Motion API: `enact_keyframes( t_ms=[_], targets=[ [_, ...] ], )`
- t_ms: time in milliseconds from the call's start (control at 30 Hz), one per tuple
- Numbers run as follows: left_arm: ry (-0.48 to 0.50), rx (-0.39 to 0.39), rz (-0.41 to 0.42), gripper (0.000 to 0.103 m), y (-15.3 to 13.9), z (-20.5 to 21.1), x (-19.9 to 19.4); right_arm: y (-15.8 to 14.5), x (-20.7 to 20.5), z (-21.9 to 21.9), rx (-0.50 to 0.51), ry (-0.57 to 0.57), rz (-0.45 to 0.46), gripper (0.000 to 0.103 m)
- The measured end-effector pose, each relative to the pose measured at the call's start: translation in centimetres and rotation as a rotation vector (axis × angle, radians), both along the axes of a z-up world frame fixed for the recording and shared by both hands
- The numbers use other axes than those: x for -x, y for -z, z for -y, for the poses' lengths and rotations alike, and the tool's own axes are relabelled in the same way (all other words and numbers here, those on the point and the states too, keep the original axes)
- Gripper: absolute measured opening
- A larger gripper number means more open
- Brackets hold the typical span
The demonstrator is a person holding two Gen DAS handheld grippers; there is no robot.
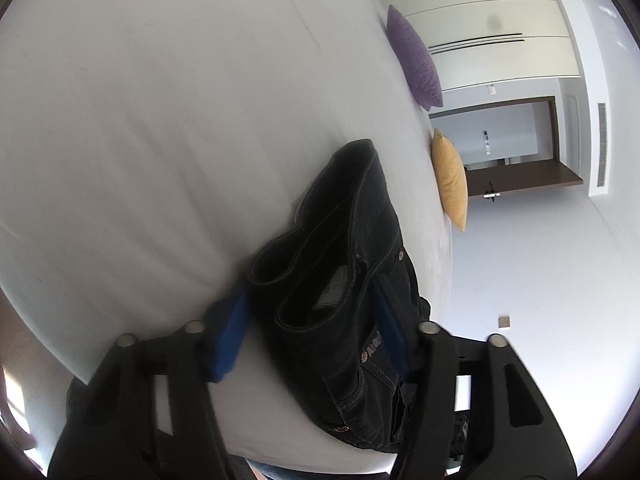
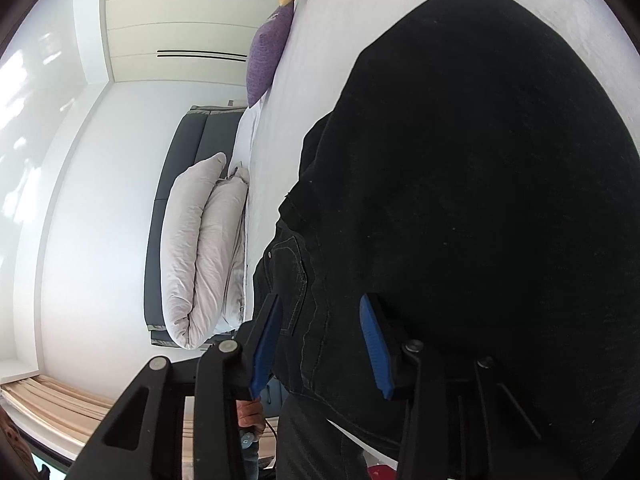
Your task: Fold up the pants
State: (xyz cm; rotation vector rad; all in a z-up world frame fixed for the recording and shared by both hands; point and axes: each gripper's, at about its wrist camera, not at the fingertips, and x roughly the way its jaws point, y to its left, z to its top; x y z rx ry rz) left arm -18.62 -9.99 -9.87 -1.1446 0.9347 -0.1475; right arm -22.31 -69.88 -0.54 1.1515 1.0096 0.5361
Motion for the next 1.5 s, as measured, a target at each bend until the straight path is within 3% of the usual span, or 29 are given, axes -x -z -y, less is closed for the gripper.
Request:
enact_keyframes(
  t_ms=[33, 100, 233, 367, 533, 667, 833, 1033, 1267, 1333, 1400, 1500],
  targets=[
    [-0.006, 0.016, -0.011, 0.027, 0.6, 0.2, -0.2, 0.1, 0.0, 0.1, -0.001, 0.002, -0.003, 0.04],
    [-0.014, 0.043, -0.013, 0.023, 1.1, -0.2, 0.2, 0.2, 0.1, 0.2, -0.004, 0.005, -0.007, 0.037],
    [-0.002, 0.005, -0.007, 0.017, 0.4, 0.0, -0.2, 0.3, 0.0, 0.0, 0.032, 0.0, -0.031, 0.028],
    [0.0, -0.041, 0.025, 0.011, -1.8, 0.4, 0.1, 0.8, -0.1, -0.2, 0.131, -0.003, -0.091, 0.0],
    [-0.007, -0.097, 0.059, 0.009, -4.6, 1.4, 1.0, 0.9, -0.2, -0.9, 0.223, -0.009, -0.103, 0.0],
    [0.034, -0.194, 0.133, 0.009, -8.7, 3.9, 1.1, 1.2, 0.0, -0.9, 0.235, -0.007, -0.097, 0.0],
    [0.152, -0.287, 0.242, 0.009, -14.2, 9.4, 1.1, 1.4, 0.2, -0.9, 0.241, -0.007, -0.08, 0.0],
    [0.327, -0.33, 0.343, 0.009, -18.5, 18.4, 0.6, 1.7, 0.4, -0.7, 0.251, -0.014, -0.068, 0.0],
    [0.535, -0.357, 0.372, 0.009, -19.7, 29.0, -0.4, 1.5, 0.2, -1.0, 0.267, -0.02, -0.044, 0.0],
    [0.588, -0.359, 0.377, 0.009, -20.0, 31.7, -0.7, 1.1, 0.5, -0.4, 0.213, -0.009, -0.047, 0.0],
    [0.633, -0.365, 0.382, 0.009, -20.1, 34.2, -1.0, 0.1, 1.8, 1.3, 0.127, 0.059, -0.022, 0.007],
    [0.708, -0.376, 0.371, 0.009, -19.4, 38.2, -1.4, -1.6, 3.8, 4.9, 0.112, 0.137, 0.037, 0.013]
  ],
)
